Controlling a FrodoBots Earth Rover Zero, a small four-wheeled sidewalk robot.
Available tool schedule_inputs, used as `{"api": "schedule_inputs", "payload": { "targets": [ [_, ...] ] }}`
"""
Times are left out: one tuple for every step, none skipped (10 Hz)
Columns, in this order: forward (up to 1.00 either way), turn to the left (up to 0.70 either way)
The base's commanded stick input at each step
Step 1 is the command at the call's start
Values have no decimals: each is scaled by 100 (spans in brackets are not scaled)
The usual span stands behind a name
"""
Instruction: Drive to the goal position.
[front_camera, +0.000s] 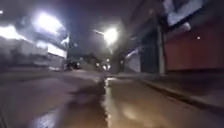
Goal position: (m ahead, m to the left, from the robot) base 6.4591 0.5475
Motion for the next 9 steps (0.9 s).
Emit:
{"api": "schedule_inputs", "payload": {
  "targets": [
    [70,0],
    [70,0],
    [70,0],
    [70,-7],
    [70,-27],
    [70,-31],
    [70,-15],
    [70,0],
    [70,0]
  ]
}}
